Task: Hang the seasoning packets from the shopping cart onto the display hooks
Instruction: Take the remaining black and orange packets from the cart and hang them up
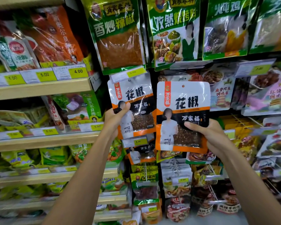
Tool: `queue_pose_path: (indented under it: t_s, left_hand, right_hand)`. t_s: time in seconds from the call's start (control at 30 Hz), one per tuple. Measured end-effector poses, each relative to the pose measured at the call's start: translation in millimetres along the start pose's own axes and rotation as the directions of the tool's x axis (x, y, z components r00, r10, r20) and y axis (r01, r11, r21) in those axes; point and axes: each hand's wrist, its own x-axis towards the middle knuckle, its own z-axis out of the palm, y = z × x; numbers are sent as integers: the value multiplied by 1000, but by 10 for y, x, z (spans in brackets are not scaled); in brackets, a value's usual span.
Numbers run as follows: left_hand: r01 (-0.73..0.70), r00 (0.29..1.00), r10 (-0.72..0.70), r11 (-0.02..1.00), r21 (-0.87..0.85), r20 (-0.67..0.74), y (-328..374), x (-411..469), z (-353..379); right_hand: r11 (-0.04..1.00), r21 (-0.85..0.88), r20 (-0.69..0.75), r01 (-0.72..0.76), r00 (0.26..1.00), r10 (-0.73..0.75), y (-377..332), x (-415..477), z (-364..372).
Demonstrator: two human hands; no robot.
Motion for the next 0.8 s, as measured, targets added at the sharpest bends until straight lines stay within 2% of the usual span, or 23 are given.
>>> queue_pose_path:
  t_s: [0.23, 0.4, 0.53, 0.7, 0.8]
  left_hand:
    - [163, 981, -160, 986, 19, -108, 8, 262, 130]
    - [182, 979, -182, 983, -15, -88, 20, 446, 170]
    - [202, 968, -194, 979, 30, -162, -28, 577, 232]
    - [109, 955, -34, 964, 242, -295, -70, 556, 263]
    - [62, 959, 44, 931, 359, -279, -64, 375, 207]
  right_hand:
    - [1000, 17, 53, 26, 998, -27, -3, -54, 100]
    - [999, 28, 39, 25, 999, -26, 8, -58, 111]
    - [999, 32, 32, 15, 999, -16, 45, -20, 84]
    - [999, 42, 17, -7, 1000, 7, 91, 35, 62]
    - [999, 35, 20, 3, 1000, -4, 111, 44, 83]
